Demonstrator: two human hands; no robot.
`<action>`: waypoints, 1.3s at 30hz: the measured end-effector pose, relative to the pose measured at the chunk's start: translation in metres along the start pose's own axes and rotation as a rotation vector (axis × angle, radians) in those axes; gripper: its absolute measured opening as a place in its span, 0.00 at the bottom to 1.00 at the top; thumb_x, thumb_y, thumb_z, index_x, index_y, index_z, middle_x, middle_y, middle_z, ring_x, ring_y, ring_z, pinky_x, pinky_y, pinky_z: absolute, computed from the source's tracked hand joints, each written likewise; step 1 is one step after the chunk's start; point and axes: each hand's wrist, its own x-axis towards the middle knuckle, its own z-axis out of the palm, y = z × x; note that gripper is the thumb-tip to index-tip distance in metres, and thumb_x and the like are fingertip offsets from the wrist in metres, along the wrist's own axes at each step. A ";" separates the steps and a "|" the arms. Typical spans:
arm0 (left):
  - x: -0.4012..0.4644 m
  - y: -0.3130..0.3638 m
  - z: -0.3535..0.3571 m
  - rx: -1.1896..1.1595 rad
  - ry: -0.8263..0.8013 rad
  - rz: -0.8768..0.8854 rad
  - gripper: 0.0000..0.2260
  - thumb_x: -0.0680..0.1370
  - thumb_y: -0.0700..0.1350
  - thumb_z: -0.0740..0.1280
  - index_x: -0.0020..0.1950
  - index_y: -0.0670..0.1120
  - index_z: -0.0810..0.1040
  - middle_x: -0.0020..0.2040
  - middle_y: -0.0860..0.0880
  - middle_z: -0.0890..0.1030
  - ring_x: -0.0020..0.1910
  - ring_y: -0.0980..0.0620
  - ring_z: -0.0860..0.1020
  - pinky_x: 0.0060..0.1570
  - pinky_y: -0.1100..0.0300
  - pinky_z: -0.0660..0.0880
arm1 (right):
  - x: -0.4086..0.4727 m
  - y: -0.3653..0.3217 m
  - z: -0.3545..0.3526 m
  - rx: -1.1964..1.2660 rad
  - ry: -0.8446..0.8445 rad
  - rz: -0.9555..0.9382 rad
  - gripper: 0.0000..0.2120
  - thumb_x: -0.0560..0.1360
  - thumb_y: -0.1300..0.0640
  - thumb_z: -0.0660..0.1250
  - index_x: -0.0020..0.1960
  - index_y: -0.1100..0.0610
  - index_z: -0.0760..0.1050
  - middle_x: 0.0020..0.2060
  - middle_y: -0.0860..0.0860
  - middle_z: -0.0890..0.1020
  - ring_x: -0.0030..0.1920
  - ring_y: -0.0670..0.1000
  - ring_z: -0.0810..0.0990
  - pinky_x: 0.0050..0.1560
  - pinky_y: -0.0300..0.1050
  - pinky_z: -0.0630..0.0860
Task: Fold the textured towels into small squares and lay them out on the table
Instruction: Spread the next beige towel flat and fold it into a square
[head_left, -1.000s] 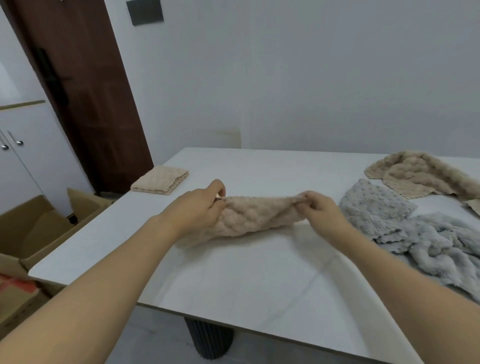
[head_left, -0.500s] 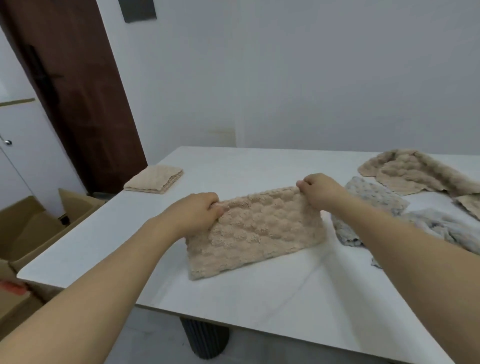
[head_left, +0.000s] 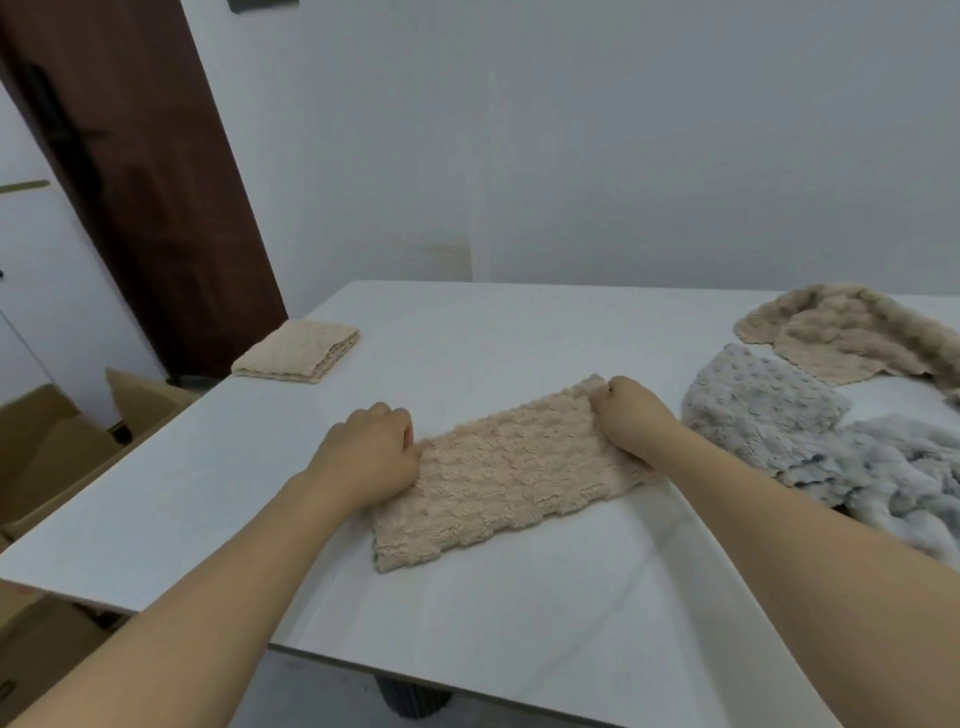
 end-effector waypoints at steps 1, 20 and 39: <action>0.002 0.001 0.000 0.043 0.007 0.002 0.07 0.81 0.53 0.59 0.48 0.51 0.72 0.49 0.51 0.72 0.49 0.50 0.70 0.50 0.54 0.70 | 0.000 0.001 0.003 -0.086 0.030 -0.026 0.12 0.83 0.53 0.51 0.43 0.57 0.64 0.40 0.52 0.71 0.41 0.55 0.71 0.39 0.45 0.66; 0.010 0.012 0.020 -0.184 0.154 -0.030 0.14 0.73 0.35 0.58 0.54 0.50 0.65 0.49 0.52 0.67 0.51 0.48 0.66 0.50 0.56 0.57 | 0.000 -0.002 0.022 -0.457 0.451 -0.192 0.12 0.79 0.56 0.53 0.57 0.62 0.67 0.44 0.57 0.77 0.43 0.60 0.77 0.37 0.49 0.68; -0.023 0.050 0.032 -0.044 -0.140 0.066 0.28 0.83 0.61 0.42 0.81 0.54 0.44 0.82 0.53 0.45 0.80 0.54 0.42 0.77 0.52 0.39 | -0.008 0.020 0.021 -0.468 -0.137 -0.468 0.28 0.82 0.43 0.41 0.79 0.52 0.45 0.79 0.47 0.48 0.78 0.48 0.45 0.76 0.48 0.44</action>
